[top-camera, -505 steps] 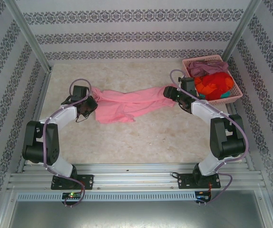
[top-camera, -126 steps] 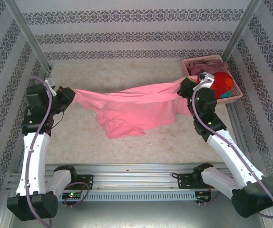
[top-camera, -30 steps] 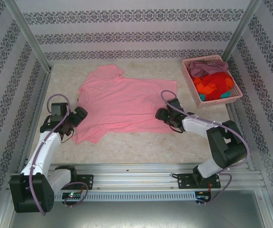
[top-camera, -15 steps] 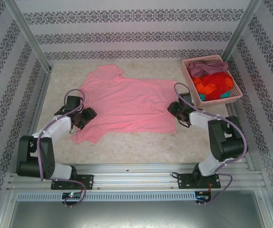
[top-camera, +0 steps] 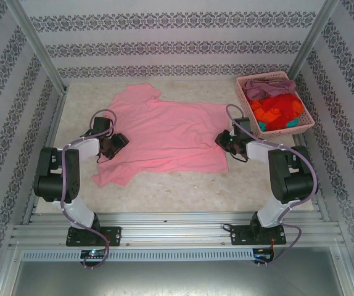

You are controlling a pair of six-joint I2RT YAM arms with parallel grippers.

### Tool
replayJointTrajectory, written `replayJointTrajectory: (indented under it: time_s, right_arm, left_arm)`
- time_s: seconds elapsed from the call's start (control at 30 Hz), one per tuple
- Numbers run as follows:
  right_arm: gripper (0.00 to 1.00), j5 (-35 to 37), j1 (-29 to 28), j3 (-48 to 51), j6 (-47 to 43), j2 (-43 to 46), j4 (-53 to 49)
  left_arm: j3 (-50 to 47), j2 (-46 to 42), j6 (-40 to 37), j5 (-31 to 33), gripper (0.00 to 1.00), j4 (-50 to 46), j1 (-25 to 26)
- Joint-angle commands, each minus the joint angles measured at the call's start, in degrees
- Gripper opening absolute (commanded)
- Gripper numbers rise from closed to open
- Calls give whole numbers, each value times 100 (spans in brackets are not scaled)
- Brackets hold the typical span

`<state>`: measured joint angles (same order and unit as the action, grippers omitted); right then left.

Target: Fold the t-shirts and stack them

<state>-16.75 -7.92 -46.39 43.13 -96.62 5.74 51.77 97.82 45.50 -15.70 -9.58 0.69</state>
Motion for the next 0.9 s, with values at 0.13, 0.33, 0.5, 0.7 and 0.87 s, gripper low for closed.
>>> replayJointTrajectory:
  time_s: [0.13, 0.33, 0.5, 0.7, 0.87]
  right_arm:
    - [0, -379, 157, -274, -312, 169, -100]
    - [13, -365, 228, -923, -470, -185, -238]
    - [54, 107, 292, -810, -395, 148, -254]
    - [62, 751, 220, 279, -247, 1375, -716]
    - [60, 823, -196, 824, -196, 1882, -1271]
  left_arm:
    - [43, 244, 102, 13, 60, 265, -243]
    - [153, 447, 75, 16, 60, 330, -487]
    - [280, 568, 114, -140, 59, 361, -570]
    - [117, -181, 128, -212, 70, 226, -570]
    - [-94, -1283, -130, 229, 85, -497, -570]
